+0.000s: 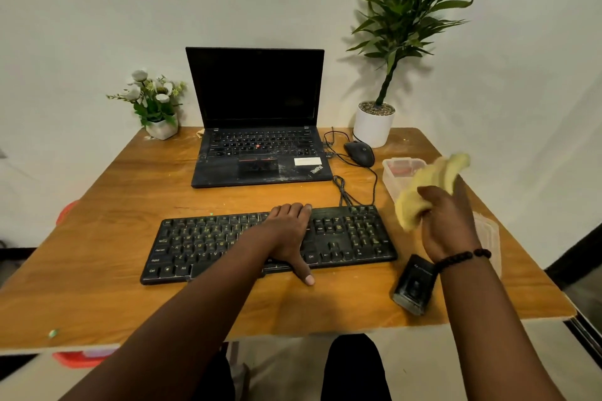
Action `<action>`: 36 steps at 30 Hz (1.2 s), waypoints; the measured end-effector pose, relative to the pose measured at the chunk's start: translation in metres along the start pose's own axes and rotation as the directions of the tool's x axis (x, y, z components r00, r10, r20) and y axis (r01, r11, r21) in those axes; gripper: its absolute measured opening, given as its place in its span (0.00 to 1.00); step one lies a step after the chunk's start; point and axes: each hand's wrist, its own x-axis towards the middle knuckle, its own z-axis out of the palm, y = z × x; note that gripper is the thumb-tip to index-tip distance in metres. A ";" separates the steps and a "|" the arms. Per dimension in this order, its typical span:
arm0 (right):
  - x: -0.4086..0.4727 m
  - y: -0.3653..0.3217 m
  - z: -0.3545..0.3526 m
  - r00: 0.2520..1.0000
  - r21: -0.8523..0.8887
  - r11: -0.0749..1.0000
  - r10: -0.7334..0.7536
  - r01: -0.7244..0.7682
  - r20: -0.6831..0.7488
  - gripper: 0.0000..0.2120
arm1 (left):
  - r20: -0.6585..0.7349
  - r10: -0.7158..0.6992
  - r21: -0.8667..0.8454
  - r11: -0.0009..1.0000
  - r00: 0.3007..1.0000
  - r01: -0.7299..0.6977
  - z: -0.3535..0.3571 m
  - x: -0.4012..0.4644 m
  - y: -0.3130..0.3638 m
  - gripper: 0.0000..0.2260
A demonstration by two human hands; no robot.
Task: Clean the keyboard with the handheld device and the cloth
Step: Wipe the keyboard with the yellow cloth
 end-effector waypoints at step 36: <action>-0.036 0.092 0.068 0.903 -0.916 -0.111 0.247 0.387 0.351 0.33 | -0.157 0.011 0.154 0.988 0.988 0.014 0.008 -0.005 -0.007 0.60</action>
